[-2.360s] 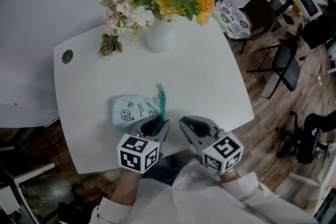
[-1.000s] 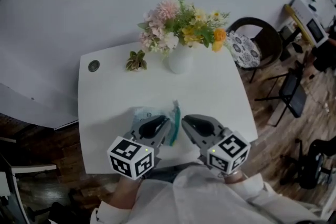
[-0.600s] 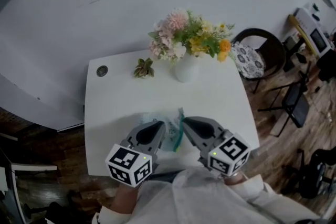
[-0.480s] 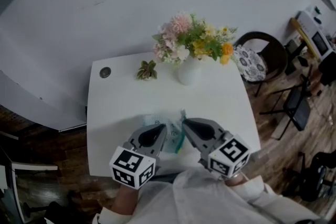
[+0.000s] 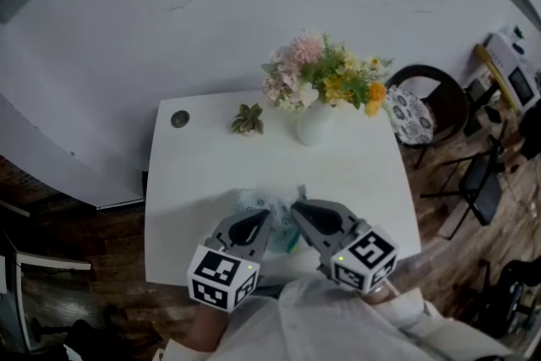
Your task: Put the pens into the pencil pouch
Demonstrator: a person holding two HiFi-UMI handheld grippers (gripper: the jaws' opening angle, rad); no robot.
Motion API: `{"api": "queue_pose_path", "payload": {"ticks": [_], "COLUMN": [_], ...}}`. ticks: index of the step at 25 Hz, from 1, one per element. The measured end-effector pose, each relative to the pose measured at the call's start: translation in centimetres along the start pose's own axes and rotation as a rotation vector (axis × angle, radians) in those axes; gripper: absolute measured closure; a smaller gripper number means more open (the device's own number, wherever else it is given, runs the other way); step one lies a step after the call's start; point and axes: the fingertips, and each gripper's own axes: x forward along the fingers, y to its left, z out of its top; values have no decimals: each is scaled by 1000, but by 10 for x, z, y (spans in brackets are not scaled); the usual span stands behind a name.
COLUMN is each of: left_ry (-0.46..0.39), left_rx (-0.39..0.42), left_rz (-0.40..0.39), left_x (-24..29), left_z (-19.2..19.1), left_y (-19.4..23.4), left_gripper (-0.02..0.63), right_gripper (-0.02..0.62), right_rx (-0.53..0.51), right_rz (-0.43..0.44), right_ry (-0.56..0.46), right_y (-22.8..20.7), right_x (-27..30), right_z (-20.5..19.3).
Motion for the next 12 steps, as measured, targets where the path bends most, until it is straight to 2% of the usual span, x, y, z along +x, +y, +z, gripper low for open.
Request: {"api": "queue_pose_path", "payload": {"ticks": [4,12], "left_ry": [10,38], "left_rx": [-41,-45], "left_rz": [-7,-17], "left_x": [1,2], "left_z": [-8,-15], "left_y": [0,-2], "left_gripper": [597,597], "right_gripper": [574,575], "right_rx": [-9,6], "right_rz": [14,10], "right_ry": [20,42], "right_y": [4,3], "right_x": [2,3], "right_z": [-6,-16]}}
